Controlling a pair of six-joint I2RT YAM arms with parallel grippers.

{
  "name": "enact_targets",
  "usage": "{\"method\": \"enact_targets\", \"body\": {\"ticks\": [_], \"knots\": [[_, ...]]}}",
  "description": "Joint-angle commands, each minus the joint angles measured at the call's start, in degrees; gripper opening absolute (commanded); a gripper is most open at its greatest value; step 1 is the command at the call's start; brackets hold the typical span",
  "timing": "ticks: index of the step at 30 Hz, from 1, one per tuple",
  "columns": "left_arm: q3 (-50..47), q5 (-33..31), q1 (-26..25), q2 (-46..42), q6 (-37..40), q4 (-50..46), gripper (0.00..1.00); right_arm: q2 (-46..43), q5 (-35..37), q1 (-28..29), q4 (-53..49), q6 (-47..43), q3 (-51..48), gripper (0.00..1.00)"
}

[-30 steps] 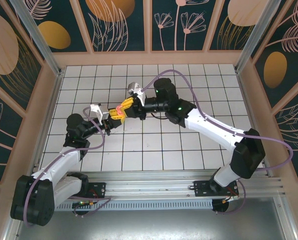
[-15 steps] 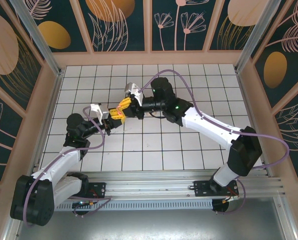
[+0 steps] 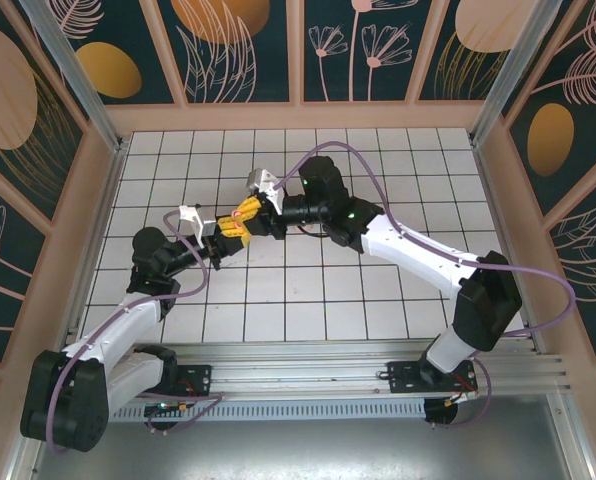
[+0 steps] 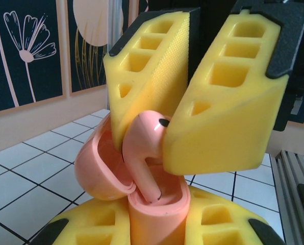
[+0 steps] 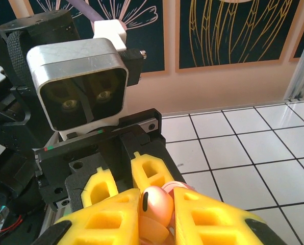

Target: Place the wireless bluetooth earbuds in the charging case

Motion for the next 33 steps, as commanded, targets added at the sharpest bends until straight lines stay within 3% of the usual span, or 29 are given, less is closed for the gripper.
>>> {"method": "enact_targets", "body": {"ticks": [1,21,33], "knots": [[2.4,1.5,-0.4,-1.1,-1.2,5.9,0.05,0.7,1.5,0.7,-3.0,-3.0,-0.8,0.21],[2.9,4.2,-0.4,-1.7,2.1,2.8,0.06,2.5,-4.0,-0.8,-13.7,-12.0,2.7,0.23],[3.3,5.2,-0.4,-2.1,3.1,1.6,0.07,3.4,-2.7,-1.0,-17.8,-15.0,5.6,0.28]]}}
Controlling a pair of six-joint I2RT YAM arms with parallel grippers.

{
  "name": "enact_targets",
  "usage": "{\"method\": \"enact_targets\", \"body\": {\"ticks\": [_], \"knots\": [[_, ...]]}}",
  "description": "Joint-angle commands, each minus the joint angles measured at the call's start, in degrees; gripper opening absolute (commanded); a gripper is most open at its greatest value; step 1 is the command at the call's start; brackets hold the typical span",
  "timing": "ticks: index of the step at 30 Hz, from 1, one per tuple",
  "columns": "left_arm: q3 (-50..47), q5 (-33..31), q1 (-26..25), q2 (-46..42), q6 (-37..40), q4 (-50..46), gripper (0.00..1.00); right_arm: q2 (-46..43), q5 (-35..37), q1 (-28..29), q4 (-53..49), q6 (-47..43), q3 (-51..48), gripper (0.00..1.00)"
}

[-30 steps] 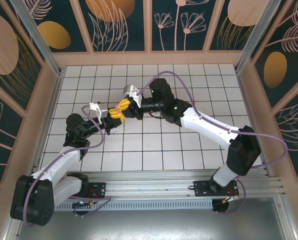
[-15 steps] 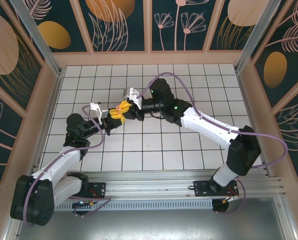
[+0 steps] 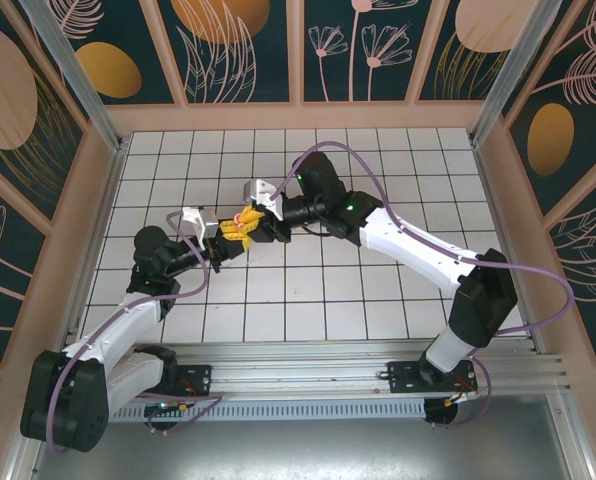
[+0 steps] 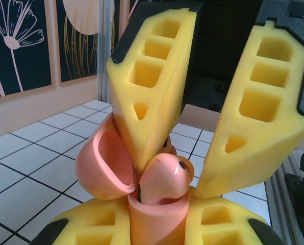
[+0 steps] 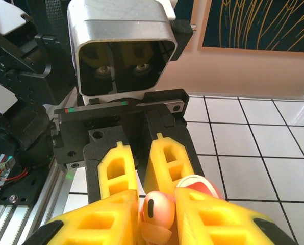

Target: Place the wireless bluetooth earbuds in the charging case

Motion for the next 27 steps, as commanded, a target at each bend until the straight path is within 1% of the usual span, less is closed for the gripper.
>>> {"method": "enact_targets", "body": {"ticks": [1,4,10,15,22,24,27], "knots": [[3.2,3.0,-0.4,-2.1,1.9,4.6,0.07,1.4,1.7,-0.4,-4.1,-1.2,0.6,0.29],[3.2,2.6,-0.5,-2.1,2.3,4.1,0.07,0.8,1.7,-0.4,-3.7,-1.0,0.5,0.30],[3.2,1.4,-0.4,-1.9,4.1,1.9,0.06,-1.8,-0.6,-0.7,-1.4,1.6,0.0,0.38],[3.3,1.2,-0.4,-1.7,4.5,1.4,0.06,-5.3,-1.7,-1.1,2.5,4.8,-2.3,0.45],[3.5,1.1,-0.5,-1.6,4.7,1.2,0.06,-10.5,-2.3,-2.3,9.4,10.1,-6.5,0.52],[3.5,1.1,-0.5,-1.6,4.7,1.1,0.06,-11.3,-1.5,-2.8,11.0,11.6,-7.6,0.55],[3.6,1.1,-0.5,-1.6,4.6,1.1,0.06,-11.2,0.9,-2.9,12.0,13.7,-8.0,0.64]]}}
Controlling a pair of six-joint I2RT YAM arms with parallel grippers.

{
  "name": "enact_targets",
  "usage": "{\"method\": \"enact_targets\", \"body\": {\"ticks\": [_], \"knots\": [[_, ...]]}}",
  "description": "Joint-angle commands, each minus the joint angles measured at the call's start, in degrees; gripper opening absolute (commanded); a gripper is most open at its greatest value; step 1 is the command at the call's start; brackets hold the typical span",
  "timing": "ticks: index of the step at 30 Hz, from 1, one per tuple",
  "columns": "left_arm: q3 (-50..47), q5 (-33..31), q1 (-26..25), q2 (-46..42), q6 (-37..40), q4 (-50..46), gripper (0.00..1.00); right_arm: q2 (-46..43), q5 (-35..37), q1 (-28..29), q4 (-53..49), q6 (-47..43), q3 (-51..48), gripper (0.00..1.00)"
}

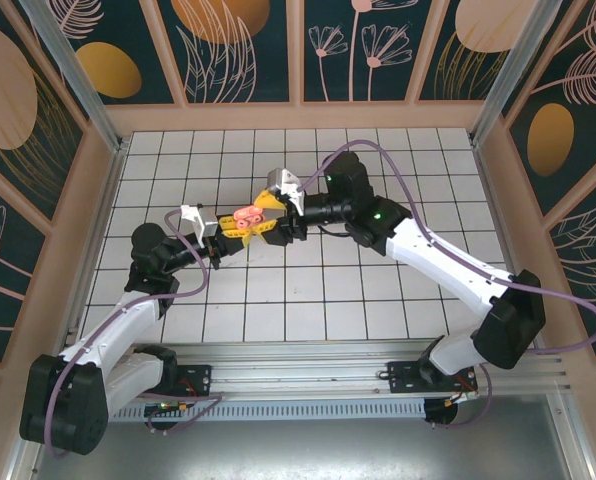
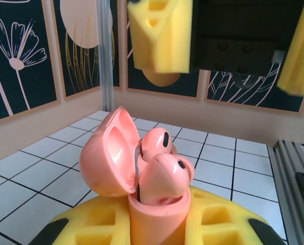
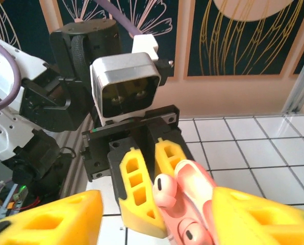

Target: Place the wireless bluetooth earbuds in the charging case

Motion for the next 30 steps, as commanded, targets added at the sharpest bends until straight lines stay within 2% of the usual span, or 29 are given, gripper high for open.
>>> {"method": "enact_targets", "body": {"ticks": [1,4,15,30], "knots": [[1.6,1.2,-0.5,-0.8,1.1,2.2,0.06,-0.5,2.1,-0.4,4.0,4.3,-0.4,0.67],[1.7,1.2,-0.5,-0.8,1.2,2.2,0.06,1.5,2.8,-0.6,2.3,6.0,1.6,0.70],[2.0,1.3,-0.4,-0.6,1.2,1.9,0.06,6.3,0.1,-0.6,0.5,7.4,4.9,0.72],[2.1,1.5,-0.6,-1.2,1.2,1.6,0.07,8.4,3.2,-2.0,-1.0,8.5,5.6,0.71]]}}
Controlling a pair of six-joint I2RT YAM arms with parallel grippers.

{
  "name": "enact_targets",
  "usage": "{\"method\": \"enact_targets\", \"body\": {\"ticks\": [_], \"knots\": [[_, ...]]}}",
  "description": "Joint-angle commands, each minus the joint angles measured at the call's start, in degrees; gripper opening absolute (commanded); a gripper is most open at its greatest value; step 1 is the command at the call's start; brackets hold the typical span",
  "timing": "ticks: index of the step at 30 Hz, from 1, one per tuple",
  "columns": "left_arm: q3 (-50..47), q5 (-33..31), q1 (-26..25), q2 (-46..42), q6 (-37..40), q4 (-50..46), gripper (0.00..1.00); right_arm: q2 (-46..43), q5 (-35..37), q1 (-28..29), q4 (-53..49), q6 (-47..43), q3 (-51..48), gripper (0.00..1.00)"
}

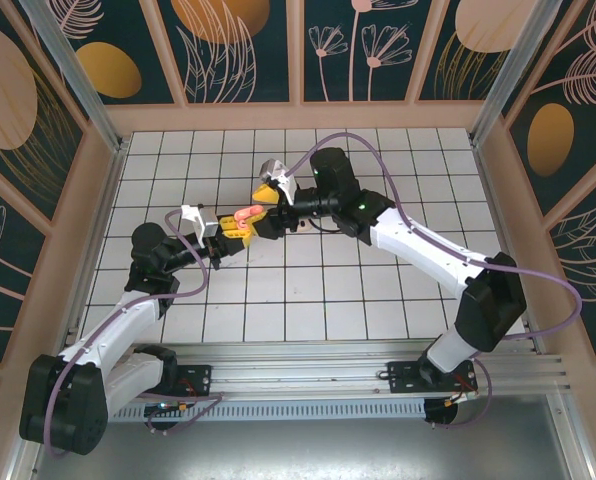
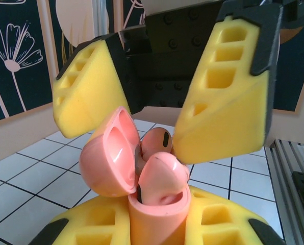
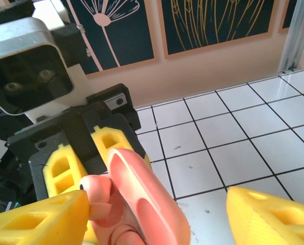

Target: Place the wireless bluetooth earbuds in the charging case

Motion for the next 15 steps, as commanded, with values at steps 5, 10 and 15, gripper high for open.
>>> {"method": "enact_targets", "body": {"ticks": [5,10,15], "knots": [[1.8,1.1,-0.3,-1.4,1.2,1.5,0.07,1.4,2.1,-1.0,-1.3,1.7,2.5,0.71],[1.8,1.0,-0.3,-1.4,1.4,1.2,0.07,0.6,0.0,-1.5,-0.5,1.9,2.3,0.71],[1.7,1.3,-0.4,-1.3,1.4,1.3,0.07,0.1,-11.3,-4.1,3.1,6.0,1.7,0.71]]}}
